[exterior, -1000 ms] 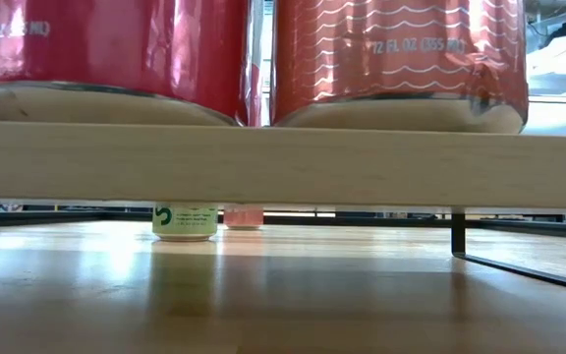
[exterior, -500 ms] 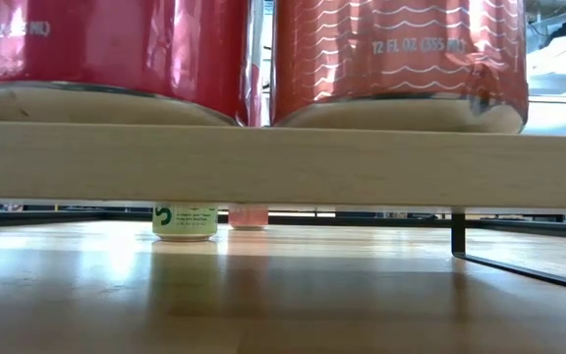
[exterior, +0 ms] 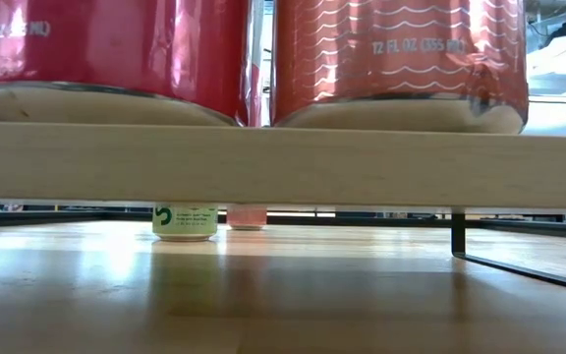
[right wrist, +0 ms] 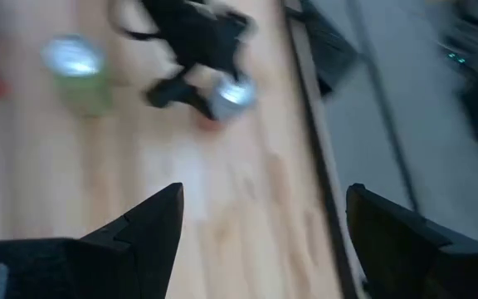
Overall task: Place canned beverage on shelf
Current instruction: Put the pink soda can on the shelf aligned with the other pink soda can
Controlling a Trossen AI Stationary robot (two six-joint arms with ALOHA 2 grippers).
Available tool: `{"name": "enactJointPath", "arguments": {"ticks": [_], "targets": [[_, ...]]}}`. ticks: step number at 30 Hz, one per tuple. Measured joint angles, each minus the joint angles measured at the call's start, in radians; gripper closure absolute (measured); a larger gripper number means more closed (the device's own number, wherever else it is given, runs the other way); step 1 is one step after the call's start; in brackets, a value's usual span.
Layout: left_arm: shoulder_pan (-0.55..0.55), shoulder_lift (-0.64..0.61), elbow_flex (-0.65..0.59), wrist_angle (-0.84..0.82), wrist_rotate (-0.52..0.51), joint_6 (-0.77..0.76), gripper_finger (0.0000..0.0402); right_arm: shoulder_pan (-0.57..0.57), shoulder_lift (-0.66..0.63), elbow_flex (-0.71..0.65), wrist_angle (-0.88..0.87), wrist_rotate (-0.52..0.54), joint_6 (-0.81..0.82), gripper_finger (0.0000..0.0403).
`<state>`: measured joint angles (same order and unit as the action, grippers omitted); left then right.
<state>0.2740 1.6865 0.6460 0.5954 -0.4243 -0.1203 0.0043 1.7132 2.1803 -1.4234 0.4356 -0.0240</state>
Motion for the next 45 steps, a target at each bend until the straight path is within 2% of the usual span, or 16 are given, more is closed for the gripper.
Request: {"name": "enactJointPath", "arguments": {"ticks": [3, 6, 11, 15, 18, 22, 26, 32, 45], "targets": [[-0.001, -0.042, 0.013, -0.023, 0.062, 0.026, 0.0126, -0.032, -0.001, 0.000, 0.034, -0.151, -0.100, 0.0092], [-0.002, -0.098, 0.044, -0.073, 0.158, 0.045, 0.0126, -0.071, 0.000, 0.000, 0.033, -0.242, -0.188, 0.0092], [-0.001, -0.201, 0.099, -0.156, 0.376, 0.097, 0.0126, -0.123, 0.001, 0.000, 0.075, -0.347, -0.320, 0.0092], [-0.001, -0.283, 0.157, -0.224, 0.543, 0.145, 0.0126, -0.150, 0.002, 0.000, 0.106, -0.494, -0.460, 0.0092], [-0.001, -0.318, 0.217, -0.335, 0.671, 0.192, 0.0126, -0.159, 0.004, 0.000, 0.131, -0.547, -0.525, 0.0092], [-0.002, -0.327, 0.317, -0.527, 0.785, 0.245, 0.0126, -0.159, 0.011, 0.000, 0.189, -0.595, -0.562, 0.0092], [-0.007, -0.326, 0.379, -0.665, 0.830, 0.317, 0.0126, -0.136, 0.028, 0.001, 0.218, -0.597, -0.585, 0.0092], [-0.012, -0.326, 0.417, -0.677, 0.903, 0.323, 0.0124, -0.100, 0.080, 0.000, 0.258, -0.685, -0.579, 0.0092], [-0.052, -0.326, 0.421, -0.681, 0.916, 0.348, 0.0113, -0.081, 0.155, -0.002, 0.339, -0.698, -0.567, 0.0092]]}}
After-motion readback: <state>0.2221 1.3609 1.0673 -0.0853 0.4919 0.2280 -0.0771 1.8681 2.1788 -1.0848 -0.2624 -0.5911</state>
